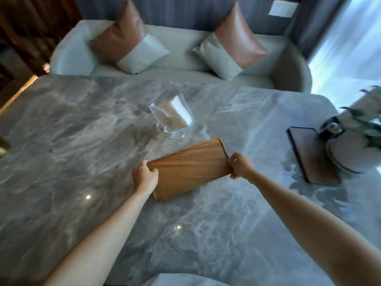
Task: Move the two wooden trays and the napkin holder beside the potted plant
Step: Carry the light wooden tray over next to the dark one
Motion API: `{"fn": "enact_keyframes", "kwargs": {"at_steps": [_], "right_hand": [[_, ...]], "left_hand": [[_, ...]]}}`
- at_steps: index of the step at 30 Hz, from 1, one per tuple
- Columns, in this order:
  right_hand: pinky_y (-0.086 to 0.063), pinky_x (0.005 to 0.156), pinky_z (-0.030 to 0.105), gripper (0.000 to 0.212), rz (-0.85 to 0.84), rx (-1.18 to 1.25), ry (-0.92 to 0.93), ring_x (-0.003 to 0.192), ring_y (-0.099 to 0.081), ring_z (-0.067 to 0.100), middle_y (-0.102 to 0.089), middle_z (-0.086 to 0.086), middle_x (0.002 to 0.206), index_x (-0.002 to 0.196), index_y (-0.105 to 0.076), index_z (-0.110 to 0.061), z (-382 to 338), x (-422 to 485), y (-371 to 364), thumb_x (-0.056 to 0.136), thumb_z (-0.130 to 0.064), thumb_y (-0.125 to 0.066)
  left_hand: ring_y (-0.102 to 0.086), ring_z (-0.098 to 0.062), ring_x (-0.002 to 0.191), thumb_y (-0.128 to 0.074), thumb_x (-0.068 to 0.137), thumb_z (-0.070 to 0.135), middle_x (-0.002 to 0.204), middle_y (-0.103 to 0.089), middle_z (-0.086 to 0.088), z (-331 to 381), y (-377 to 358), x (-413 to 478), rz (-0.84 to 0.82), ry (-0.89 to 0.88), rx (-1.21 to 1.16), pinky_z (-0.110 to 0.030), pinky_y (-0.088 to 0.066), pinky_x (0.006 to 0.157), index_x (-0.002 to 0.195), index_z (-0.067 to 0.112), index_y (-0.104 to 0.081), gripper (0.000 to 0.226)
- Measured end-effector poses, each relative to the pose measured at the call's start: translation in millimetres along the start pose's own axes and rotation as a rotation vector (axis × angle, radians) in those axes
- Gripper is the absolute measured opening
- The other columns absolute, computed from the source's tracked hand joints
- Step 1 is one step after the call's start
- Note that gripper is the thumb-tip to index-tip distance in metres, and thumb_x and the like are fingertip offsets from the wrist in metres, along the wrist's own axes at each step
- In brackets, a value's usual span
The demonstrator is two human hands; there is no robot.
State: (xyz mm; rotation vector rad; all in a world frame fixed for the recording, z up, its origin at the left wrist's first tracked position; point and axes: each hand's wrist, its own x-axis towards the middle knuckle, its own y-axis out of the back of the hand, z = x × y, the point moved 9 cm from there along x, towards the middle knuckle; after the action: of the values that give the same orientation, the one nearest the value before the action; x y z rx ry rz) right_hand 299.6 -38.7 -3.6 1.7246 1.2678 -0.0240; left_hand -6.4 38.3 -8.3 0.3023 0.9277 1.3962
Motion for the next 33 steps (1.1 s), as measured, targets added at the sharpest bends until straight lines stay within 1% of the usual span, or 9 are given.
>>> {"fn": "enact_keyframes", "kwargs": {"at_steps": [3, 7, 8, 11, 16, 21, 24, 29, 33], "right_hand": [[-0.045, 0.052, 0.026, 0.013, 0.056, 0.031, -0.074, 0.017, -0.045, 0.006, -0.045, -0.003, 0.018, 0.08, -0.045, -0.007, 48, -9, 36, 0.089, -0.01, -0.036], [-0.044, 0.043, 0.022, 0.022, 0.157, 0.098, -0.161, 0.02, -0.048, 0.006, -0.047, -0.005, 0.019, 0.068, -0.044, -0.014, 110, -29, 78, 0.089, -0.015, -0.041], [-0.043, 0.042, 0.02, 0.023, 0.182, 0.109, -0.169, 0.021, -0.048, 0.006, -0.048, -0.003, 0.022, 0.066, -0.044, -0.014, 121, -35, 86, 0.089, -0.015, -0.042], [-0.043, 0.038, 0.016, 0.029, 0.244, 0.178, -0.2, 0.025, -0.049, 0.006, -0.054, 0.004, 0.048, 0.062, -0.042, -0.015, 152, -52, 102, 0.09, -0.014, -0.045], [-0.047, 0.039, 0.024, 0.028, 0.271, 0.356, -0.261, 0.036, -0.052, 0.014, -0.054, 0.008, 0.054, 0.064, -0.043, -0.016, 186, -58, 110, 0.091, -0.01, -0.048], [-0.048, 0.032, 0.022, 0.026, 0.27, 0.61, -0.368, 0.04, -0.054, 0.017, -0.052, 0.008, 0.067, 0.067, -0.04, -0.013, 220, -47, 108, 0.091, -0.009, -0.05], [-0.049, 0.038, 0.024, 0.028, 0.249, 0.705, -0.437, 0.043, -0.055, 0.018, -0.054, 0.008, 0.064, 0.067, -0.037, -0.014, 235, -38, 102, 0.09, -0.009, -0.051], [-0.047, 0.041, 0.022, 0.029, 0.209, 0.816, -0.501, 0.042, -0.055, 0.016, -0.055, 0.008, 0.051, 0.064, -0.039, -0.013, 240, -21, 80, 0.092, -0.011, -0.05], [-0.049, 0.043, 0.024, 0.029, 0.232, 0.936, -0.525, 0.044, -0.056, 0.017, -0.057, 0.009, 0.052, 0.065, -0.044, -0.011, 237, -6, 66, 0.094, -0.013, -0.044]], "left_hand": [[-0.043, -0.038, 0.128, -0.051, 0.089, 0.012, 0.138, -0.044, -0.025, 40, -40, -11, -0.068, -0.055, 0.048, -0.041, -0.037, 0.11, 0.138, 0.003, -0.042, 0.05], [-0.038, -0.039, 0.131, -0.048, 0.09, 0.015, 0.142, -0.038, -0.025, 91, -96, -22, -0.158, -0.122, 0.095, -0.043, -0.034, 0.113, 0.14, 0.004, -0.04, 0.051], [-0.037, -0.038, 0.132, -0.048, 0.09, 0.015, 0.143, -0.038, -0.024, 104, -109, -24, -0.175, -0.132, 0.113, -0.043, -0.034, 0.113, 0.14, 0.005, -0.039, 0.051], [-0.039, -0.039, 0.13, -0.048, 0.09, 0.018, 0.141, -0.04, -0.023, 142, -146, -29, -0.181, -0.176, 0.209, -0.043, -0.034, 0.111, 0.137, 0.006, -0.044, 0.049], [-0.035, -0.039, 0.132, -0.045, 0.093, 0.022, 0.143, -0.037, -0.022, 211, -199, -32, -0.199, -0.274, 0.364, -0.045, -0.031, 0.111, 0.135, 0.003, -0.045, 0.046], [-0.035, -0.04, 0.132, -0.041, 0.094, 0.023, 0.144, -0.036, -0.023, 275, -255, -28, -0.257, -0.438, 0.531, -0.046, -0.032, 0.111, 0.135, 0.002, -0.043, 0.046], [-0.039, -0.04, 0.129, -0.04, 0.093, 0.022, 0.142, -0.039, -0.023, 304, -288, -27, -0.301, -0.522, 0.596, -0.047, -0.036, 0.109, 0.132, 0.002, -0.047, 0.044], [-0.033, -0.038, 0.133, -0.038, 0.094, 0.022, 0.146, -0.035, -0.02, 346, -334, -28, -0.338, -0.635, 0.686, -0.046, -0.032, 0.111, 0.136, 0.006, -0.044, 0.045], [-0.031, -0.035, 0.136, -0.038, 0.094, 0.02, 0.149, -0.033, -0.016, 372, -367, -29, -0.389, -0.732, 0.719, -0.045, -0.029, 0.112, 0.141, 0.012, -0.04, 0.048]]}}
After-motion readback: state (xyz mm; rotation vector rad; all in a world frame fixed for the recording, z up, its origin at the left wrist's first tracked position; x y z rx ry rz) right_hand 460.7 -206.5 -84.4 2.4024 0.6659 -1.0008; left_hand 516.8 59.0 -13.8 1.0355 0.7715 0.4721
